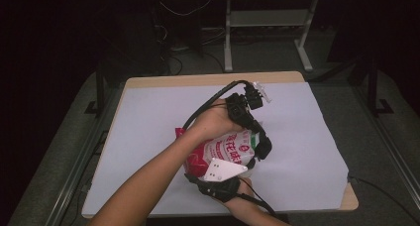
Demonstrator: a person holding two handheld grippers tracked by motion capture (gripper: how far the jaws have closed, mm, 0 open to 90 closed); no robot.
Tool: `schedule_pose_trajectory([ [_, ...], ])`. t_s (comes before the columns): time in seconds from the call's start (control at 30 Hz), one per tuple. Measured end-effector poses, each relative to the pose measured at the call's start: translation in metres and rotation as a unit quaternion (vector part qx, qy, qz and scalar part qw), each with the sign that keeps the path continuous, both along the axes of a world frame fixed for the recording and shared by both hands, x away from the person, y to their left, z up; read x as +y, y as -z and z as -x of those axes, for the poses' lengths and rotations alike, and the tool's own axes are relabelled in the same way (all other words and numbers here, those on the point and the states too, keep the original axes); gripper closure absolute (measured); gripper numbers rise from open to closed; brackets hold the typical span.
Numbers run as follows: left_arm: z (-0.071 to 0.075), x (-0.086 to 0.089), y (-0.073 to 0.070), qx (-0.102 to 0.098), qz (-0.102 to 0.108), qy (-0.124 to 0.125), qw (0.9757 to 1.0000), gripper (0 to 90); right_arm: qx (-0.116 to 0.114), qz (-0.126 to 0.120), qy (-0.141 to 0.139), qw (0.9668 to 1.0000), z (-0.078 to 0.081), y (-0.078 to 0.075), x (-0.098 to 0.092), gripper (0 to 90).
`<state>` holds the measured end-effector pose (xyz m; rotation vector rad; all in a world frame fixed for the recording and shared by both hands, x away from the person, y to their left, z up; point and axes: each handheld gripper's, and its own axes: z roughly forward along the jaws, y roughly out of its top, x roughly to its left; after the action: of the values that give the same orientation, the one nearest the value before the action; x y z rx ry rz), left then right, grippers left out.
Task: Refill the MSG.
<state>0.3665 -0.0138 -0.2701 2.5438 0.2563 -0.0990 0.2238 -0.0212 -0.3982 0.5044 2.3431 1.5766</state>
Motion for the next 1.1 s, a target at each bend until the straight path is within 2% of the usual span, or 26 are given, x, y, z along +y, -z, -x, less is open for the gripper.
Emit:
schedule_pose_trajectory([
  [0.3,0.001,0.015,-0.003,0.006,0.035,-0.014,0.9993,89.9,0.004,0.011,-0.005,0.9999,-0.001,0.007,0.003,78.9],
  [0.6,0.002,0.027,-0.011,0.0,0.047,-0.008,0.9988,89.9,0.014,0.02,-0.003,0.9997,-0.002,0.012,0.005,78.8],
  [0.7,0.004,0.031,-0.014,0.002,0.059,-0.013,0.9982,89.9,0.014,0.02,-0.001,0.9997,-0.003,0.013,0.004,78.8],
  [0.8,0.003,0.036,-0.018,-0.006,0.071,-0.011,0.9974,89.9,0.013,0.021,0.001,0.9997,-0.005,0.014,0.004,78.8],
  [0.87,0.004,0.039,-0.02,-0.001,0.082,-0.014,0.9965,89.9,0.017,0.022,0.003,0.9996,-0.005,0.015,0.004,78.8],
  [0.97,0.005,0.043,-0.024,-0.003,0.088,-0.008,0.9961,89.9,0.016,0.023,0.005,0.9996,-0.007,0.017,0.003,78.7],
  [1.1,0.008,0.052,-0.028,-0.004,0.109,-0.007,0.994,89.9,0.022,0.026,0.011,0.9994,-0.008,0.018,0.004,78.6],
])
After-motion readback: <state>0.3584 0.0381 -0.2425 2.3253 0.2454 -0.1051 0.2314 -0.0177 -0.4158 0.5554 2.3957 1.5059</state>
